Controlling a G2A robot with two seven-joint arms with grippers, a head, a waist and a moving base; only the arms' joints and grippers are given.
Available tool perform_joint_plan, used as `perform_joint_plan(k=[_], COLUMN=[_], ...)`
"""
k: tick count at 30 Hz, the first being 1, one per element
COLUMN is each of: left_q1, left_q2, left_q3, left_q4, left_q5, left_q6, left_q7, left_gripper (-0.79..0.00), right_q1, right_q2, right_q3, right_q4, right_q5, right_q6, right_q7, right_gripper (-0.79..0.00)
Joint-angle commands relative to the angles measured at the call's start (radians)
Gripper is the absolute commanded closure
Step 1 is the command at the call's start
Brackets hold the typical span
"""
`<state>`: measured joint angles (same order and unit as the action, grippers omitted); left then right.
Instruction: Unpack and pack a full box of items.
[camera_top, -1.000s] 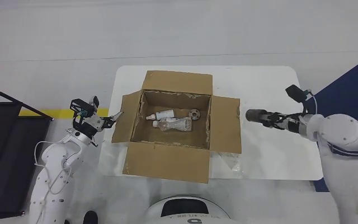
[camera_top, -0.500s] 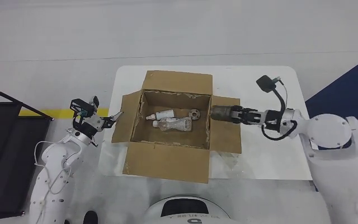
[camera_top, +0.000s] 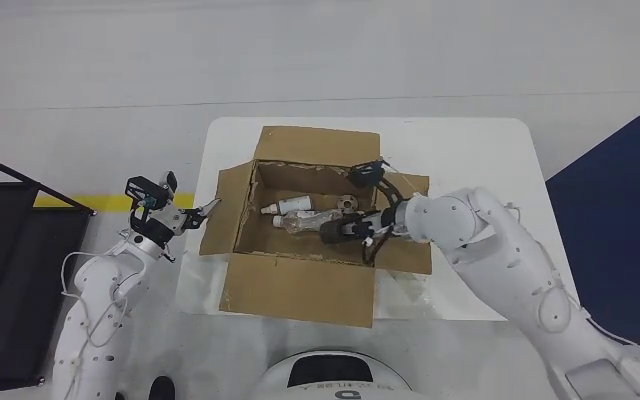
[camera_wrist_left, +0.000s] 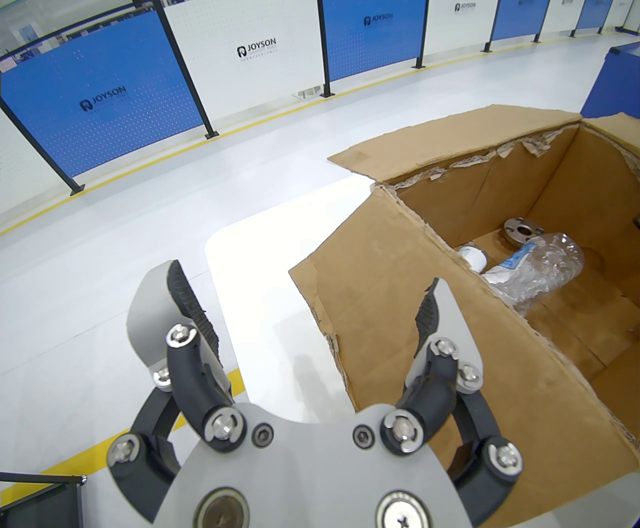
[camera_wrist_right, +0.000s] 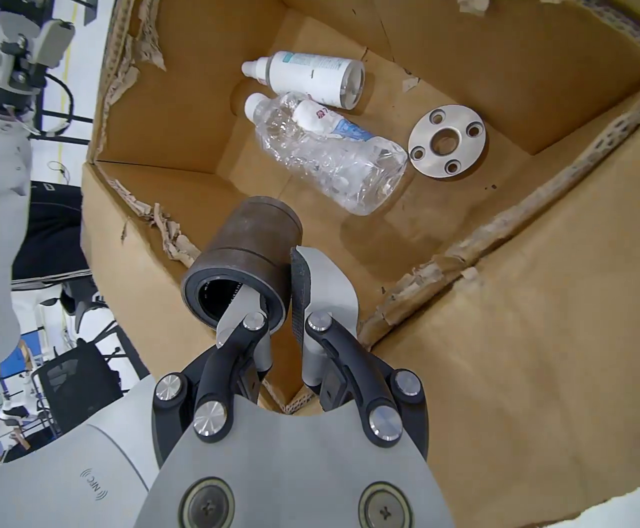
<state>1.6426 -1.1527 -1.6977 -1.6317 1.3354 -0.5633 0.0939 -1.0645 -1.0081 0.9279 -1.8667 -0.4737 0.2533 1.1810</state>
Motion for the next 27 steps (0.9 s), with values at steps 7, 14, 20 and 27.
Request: perform_joint_plan(k=[7, 14, 20, 27], left_q1=[0.0, 0.0, 0.0, 0.0], left_q2=[0.0, 0.0, 0.0, 0.0], left_q3=[0.0, 0.0, 0.0, 0.0], left_q4=[0.0, 0.0, 0.0, 0.0], left_q5=[0.0, 0.0, 0.0, 0.0], left_q6=[0.0, 0.0, 0.0, 0.0], left_q7=[0.0, 0.0, 0.0, 0.0], left_gripper=[-0.785, -0.785, -0.785, -0.785], right_q1=[0.054, 0.089, 0.092, 0.068], right_q2=[-0.032, -0.052, -0.057, -0.043], right_q3=[-0.126, -0.183, -0.184, -0.083], right_q4=[0.075, 0.109, 0.084, -0.023], right_q5=[-0.088, -0.136, -0.153, -0.083], right_q6=[0.044, 0.067, 0.076, 0.069], right_q7=[-0.019, -0.005, 0.006, 0.018], right_gripper=[0.0, -0.194, -0.348, -0.363])
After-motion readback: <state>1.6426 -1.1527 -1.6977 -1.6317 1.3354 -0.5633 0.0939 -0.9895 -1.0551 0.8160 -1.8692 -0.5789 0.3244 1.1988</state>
